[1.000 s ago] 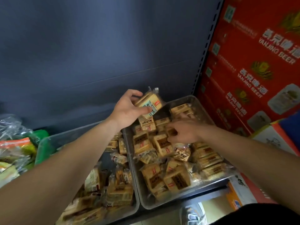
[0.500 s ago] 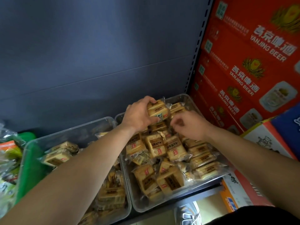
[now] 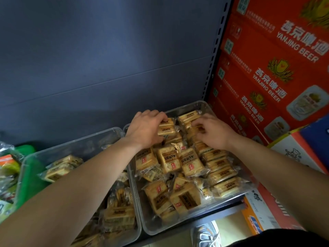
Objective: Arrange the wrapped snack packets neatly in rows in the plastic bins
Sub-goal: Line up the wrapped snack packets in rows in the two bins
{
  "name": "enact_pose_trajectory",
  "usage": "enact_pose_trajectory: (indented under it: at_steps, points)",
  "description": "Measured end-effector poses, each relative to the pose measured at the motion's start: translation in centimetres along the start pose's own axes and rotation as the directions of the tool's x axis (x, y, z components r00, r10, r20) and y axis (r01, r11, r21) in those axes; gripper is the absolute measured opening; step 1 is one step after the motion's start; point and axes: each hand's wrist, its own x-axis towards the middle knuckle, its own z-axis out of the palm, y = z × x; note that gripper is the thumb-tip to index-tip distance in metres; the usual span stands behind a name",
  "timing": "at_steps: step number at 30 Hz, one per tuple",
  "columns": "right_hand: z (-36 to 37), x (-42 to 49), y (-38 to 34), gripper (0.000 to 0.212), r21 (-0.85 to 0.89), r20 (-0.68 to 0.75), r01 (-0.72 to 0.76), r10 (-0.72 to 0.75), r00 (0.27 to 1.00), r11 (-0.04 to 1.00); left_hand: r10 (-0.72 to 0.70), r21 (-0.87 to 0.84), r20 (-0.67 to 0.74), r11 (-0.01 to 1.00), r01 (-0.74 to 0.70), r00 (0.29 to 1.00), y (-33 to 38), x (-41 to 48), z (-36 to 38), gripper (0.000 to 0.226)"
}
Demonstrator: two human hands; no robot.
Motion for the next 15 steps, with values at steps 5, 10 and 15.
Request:
enact_pose_trajectory:
  at_steps: [5, 10, 15]
  points:
    - [0.1, 0.2, -0.1, 0.043, -0.002, -0.009, -0.019, 0.019, 1.0, 1.0, -0.072, -0.132, -0.099, 0.99, 0.058, 0.993, 1.6, 0.1, 1.0, 0.049]
    - [0.3, 0.3, -0.2, 0.042, 0.005, -0.012, -0.034, 0.035, 0.999, 0.999, -0.086, -0.154, -0.131, 0.986, 0.065, 0.988, 2.8, 0.0, 2.3, 0.043]
    - [0.2, 0.1, -0.5, 0.043, -0.021, -0.004, -0.04, 0.04, 0.999, 0.999, -0.075, -0.088, -0.095, 0.994, 0.067, 0.993, 2.9, 0.4, 1.7, 0.042]
